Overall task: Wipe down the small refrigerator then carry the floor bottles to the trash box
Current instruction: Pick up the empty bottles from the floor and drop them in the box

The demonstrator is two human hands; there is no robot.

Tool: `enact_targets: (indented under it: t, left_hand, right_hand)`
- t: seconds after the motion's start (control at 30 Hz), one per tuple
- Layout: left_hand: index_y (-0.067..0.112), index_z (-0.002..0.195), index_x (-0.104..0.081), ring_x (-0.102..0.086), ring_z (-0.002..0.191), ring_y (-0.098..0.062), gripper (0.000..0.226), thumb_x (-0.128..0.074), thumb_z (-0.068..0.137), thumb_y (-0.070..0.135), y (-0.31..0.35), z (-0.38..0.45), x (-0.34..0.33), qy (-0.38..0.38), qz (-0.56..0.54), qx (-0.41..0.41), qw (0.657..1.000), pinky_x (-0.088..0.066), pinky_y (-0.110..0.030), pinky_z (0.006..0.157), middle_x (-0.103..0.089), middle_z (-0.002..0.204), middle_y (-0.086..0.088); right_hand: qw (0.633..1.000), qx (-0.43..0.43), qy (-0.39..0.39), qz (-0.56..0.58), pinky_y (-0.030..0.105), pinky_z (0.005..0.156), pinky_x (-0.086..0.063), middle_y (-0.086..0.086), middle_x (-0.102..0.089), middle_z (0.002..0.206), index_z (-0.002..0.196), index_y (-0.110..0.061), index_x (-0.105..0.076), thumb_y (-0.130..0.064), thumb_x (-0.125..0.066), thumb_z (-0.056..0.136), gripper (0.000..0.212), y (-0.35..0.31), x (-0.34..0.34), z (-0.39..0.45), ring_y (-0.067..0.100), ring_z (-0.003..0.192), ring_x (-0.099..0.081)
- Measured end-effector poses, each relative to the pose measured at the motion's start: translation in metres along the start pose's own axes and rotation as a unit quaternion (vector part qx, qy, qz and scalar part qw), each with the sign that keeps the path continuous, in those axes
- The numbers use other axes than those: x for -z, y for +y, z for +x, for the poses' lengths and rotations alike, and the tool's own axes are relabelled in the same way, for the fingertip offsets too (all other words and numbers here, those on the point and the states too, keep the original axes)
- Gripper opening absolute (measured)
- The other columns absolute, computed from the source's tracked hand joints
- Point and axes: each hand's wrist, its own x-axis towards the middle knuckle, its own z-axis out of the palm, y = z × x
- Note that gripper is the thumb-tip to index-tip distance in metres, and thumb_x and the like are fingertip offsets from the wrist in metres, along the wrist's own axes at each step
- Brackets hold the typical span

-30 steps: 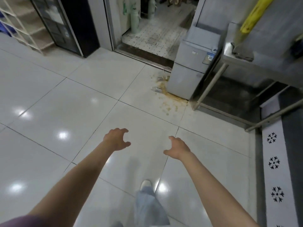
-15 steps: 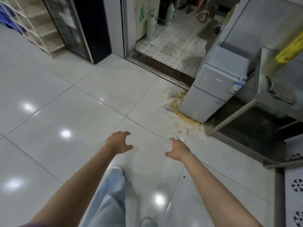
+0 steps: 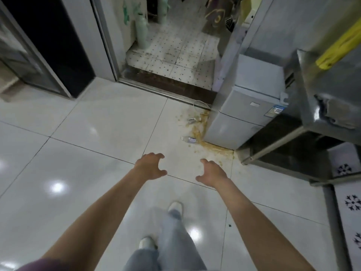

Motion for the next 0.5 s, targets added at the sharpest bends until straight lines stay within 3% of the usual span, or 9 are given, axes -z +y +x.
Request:
enact_targets:
  t: [0.5]
  left_hand:
    - [0.029, 0.141, -0.033, -0.041, 0.127, -0.023, 0.068, -0.060, 0.081, 0.046, 0.006, 0.203, 0.135, -0.041, 0.097, -0.028, 0.994, -0.039, -0.036, 0.100, -0.044, 0.137, -0.001]
  right_hand:
    - [0.997, -0.053, -0.023, 0.053, 0.036, 0.101, -0.041, 0.010, -0.040, 0.139, 0.144, -0.018, -0.026, -0.036, -0.065, 0.080, 0.077, -0.039, 0.123, 0.194, 0.027, 0.129, -0.041]
